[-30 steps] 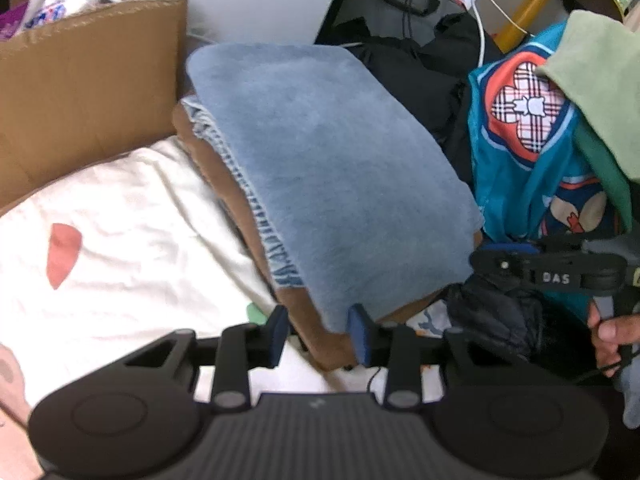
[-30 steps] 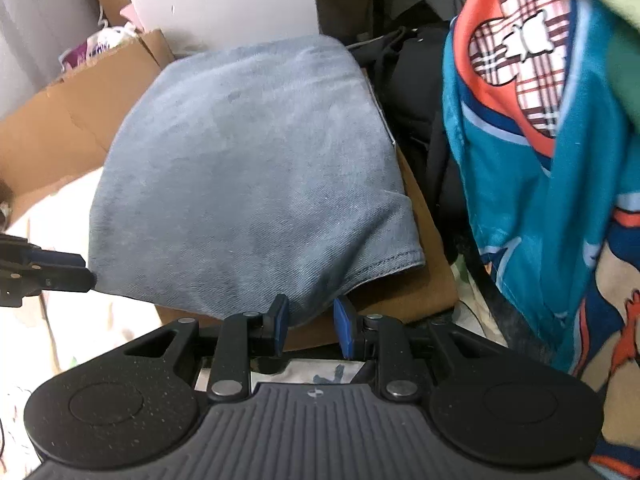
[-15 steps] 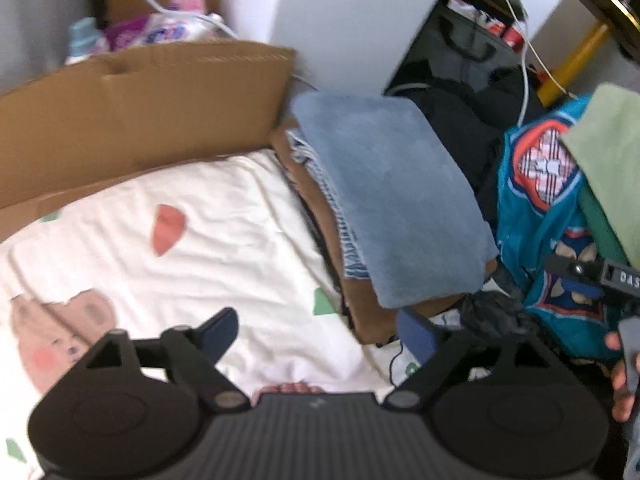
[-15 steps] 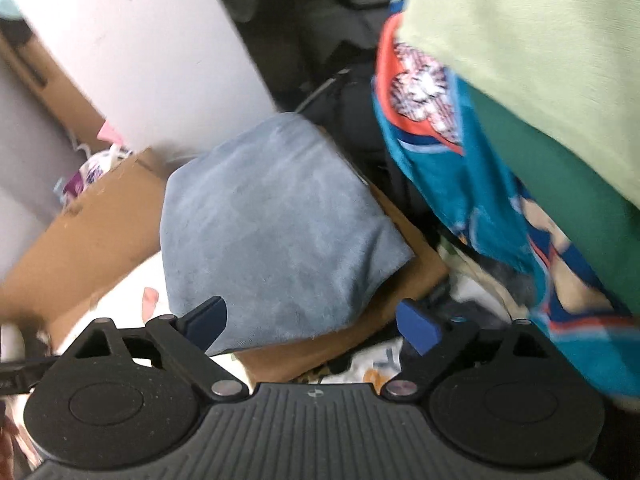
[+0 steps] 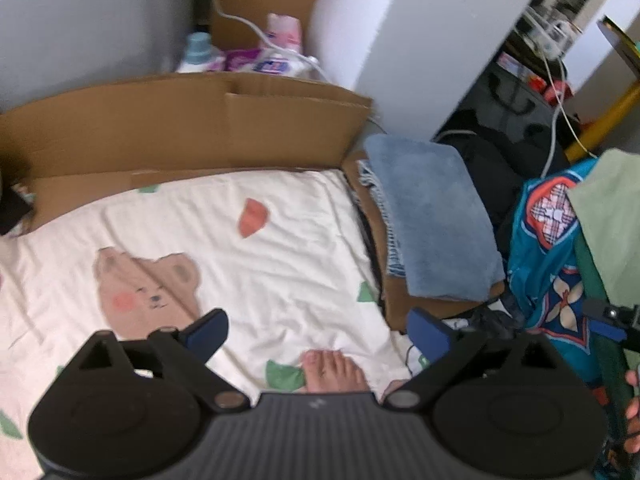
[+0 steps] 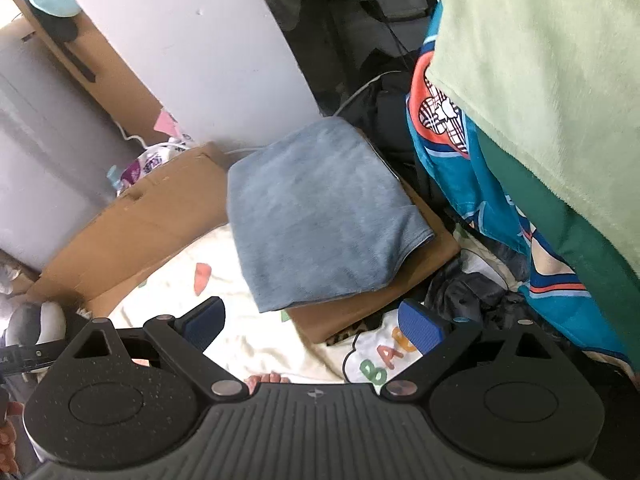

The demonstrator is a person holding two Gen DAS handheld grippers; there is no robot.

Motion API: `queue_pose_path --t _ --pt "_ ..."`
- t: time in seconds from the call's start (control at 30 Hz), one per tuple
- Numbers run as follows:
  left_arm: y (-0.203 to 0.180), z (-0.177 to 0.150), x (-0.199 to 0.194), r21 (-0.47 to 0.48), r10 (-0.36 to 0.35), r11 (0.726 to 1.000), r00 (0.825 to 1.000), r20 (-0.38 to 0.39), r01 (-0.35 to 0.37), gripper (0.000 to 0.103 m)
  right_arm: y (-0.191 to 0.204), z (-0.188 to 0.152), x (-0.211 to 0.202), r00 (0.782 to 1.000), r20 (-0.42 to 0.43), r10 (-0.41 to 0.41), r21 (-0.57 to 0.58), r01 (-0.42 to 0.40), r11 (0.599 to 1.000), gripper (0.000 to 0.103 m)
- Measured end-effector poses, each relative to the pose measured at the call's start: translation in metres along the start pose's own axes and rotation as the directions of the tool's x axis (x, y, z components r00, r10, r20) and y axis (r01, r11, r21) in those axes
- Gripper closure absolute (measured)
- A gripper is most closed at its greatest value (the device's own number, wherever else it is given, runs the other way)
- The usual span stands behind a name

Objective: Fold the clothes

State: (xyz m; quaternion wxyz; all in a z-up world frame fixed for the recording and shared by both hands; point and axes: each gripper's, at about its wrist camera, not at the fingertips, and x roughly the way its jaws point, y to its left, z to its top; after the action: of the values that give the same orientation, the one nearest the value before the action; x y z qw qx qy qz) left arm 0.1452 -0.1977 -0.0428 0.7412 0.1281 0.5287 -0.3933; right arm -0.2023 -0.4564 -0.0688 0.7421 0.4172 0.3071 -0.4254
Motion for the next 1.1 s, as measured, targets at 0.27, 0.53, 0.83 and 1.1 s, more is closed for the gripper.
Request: queue_pose_path --t 0.27,0.53,0.83,1.1 --pt "0.036 -0.007 -0.070 -0.077 0.063 0.995 0.996 0.067 -0.058 0.005 0.016 0.000 -0.040 0.999 0.019 0.037 -0.023 -0.036 0.999 0.006" --pt "0.081 -0.026 -0.147 -0.154 0.140 0.981 0.982 0.124 -0.120 0.002 0.056 0.004 -0.079 0.998 -0.001 0.061 -0.156 -0.060 0.986 0.006" --pt "0.125 -0.061 -0.209 -0.244 0.210 0.955 0.966 0.150 -0.170 0.001 0.106 0.004 -0.117 0.996 -0.053 0.077 -0.279 -0.089 0.956 0.001" --pt "0.153 -0.098 -0.245 -0.339 0.255 0.923 0.951 0.175 -0.185 0.001 0.183 -0.005 -0.138 0.986 -0.071 0.154 -0.376 -0.169 0.911 0.001"
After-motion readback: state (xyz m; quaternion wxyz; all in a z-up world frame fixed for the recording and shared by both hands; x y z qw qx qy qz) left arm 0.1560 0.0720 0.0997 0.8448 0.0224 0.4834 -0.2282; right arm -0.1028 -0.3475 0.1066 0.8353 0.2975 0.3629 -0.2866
